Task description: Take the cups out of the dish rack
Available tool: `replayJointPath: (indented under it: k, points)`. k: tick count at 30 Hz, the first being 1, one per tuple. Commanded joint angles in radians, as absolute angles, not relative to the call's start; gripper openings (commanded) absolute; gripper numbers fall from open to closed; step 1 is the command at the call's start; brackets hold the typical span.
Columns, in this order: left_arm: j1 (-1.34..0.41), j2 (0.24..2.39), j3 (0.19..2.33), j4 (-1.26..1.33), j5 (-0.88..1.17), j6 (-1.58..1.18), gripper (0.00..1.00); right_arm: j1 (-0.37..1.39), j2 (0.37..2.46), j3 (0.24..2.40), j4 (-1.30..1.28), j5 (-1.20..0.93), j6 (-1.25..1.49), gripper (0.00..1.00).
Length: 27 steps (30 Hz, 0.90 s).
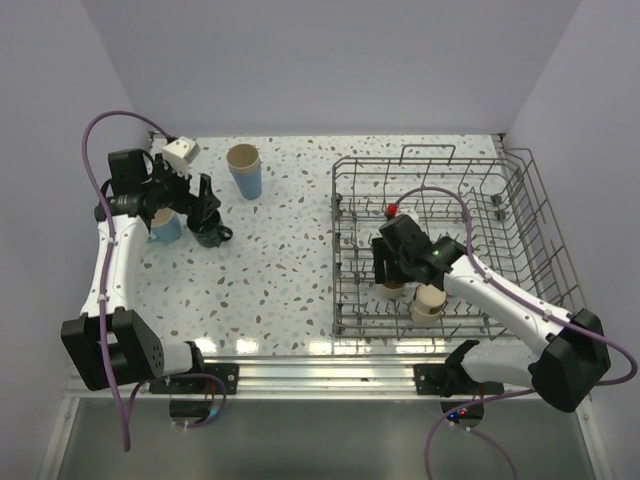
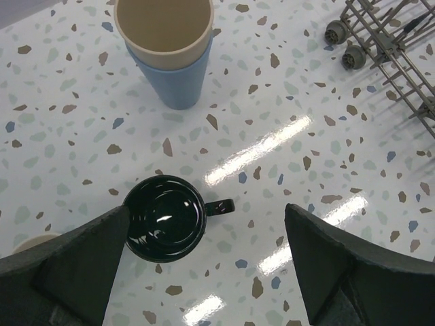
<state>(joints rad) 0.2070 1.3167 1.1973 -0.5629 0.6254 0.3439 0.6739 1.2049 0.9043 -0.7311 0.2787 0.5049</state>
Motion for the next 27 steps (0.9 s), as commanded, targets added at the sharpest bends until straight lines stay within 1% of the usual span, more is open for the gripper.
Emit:
replayJointPath:
  k: [1, 2, 3, 6, 10, 14, 15, 17, 19, 20, 21, 23, 24, 26, 27]
  points:
    - [0.187, 1.287, 1.232, -0.597, 0.678, 0.371, 1.0, 0.67, 1.169, 0.934, -0.756, 0.342, 0.497, 0.3]
    - [0.177, 1.284, 1.233, -0.6, 0.684, 0.373, 1.0, 0.672, 1.163, 0.949, -0.776, 0.35, 0.491, 0.23]
    - [0.175, 1.284, 1.235, -0.603, 0.69, 0.373, 1.0, 0.67, 1.155, 0.981, -0.816, 0.36, 0.486, 0.21]
    - [0.173, 1.282, 1.246, -0.61, 0.732, 0.376, 1.0, 0.67, 1.114, 1.057, -0.865, 0.36, 0.47, 0.11]
    - [0.173, 1.29, 1.273, -0.611, 0.784, 0.361, 1.0, 0.672, 1.075, 1.182, -0.936, 0.339, 0.425, 0.04]
    - [0.173, 1.305, 1.308, -0.623, 0.83, 0.341, 0.98, 0.672, 1.095, 1.325, -0.922, 0.276, 0.336, 0.03]
    - [0.172, 1.307, 1.315, -0.624, 0.856, 0.333, 0.98, 0.672, 1.104, 1.377, -0.876, 0.256, 0.324, 0.03]
    - [0.173, 1.305, 1.333, -0.62, 0.89, 0.315, 0.96, 0.67, 1.129, 1.419, -0.8, 0.149, 0.31, 0.03]
    - [0.173, 1.301, 1.35, -0.606, 0.96, 0.276, 0.94, 0.67, 1.167, 1.45, -0.62, 0.042, 0.327, 0.01]
    - [0.173, 1.299, 1.353, -0.597, 0.986, 0.259, 0.93, 0.672, 1.181, 1.451, -0.548, -0.05, 0.366, 0.0]
    - [0.173, 1.295, 1.354, -0.58, 1.039, 0.209, 0.93, 0.67, 1.212, 1.45, -0.393, -0.102, 0.391, 0.0]
    - [0.172, 1.276, 1.344, -0.502, 1.093, 0.146, 0.91, 0.67, 1.248, 1.45, -0.248, -0.162, 0.481, 0.0]
    - [0.169, 1.269, 1.335, -0.43, 1.151, 0.07, 0.89, 0.672, 1.293, 1.451, -0.119, -0.204, 0.512, 0.0]
    - [0.15, 1.243, 1.312, -0.353, 1.193, 0.006, 0.87, 0.672, 1.339, 1.456, -0.01, -0.21, 0.592, 0.0]
    - [0.138, 1.235, 1.305, -0.292, 1.204, -0.071, 0.86, 0.672, 1.377, 1.457, 0.091, -0.23, 0.621, 0.0]
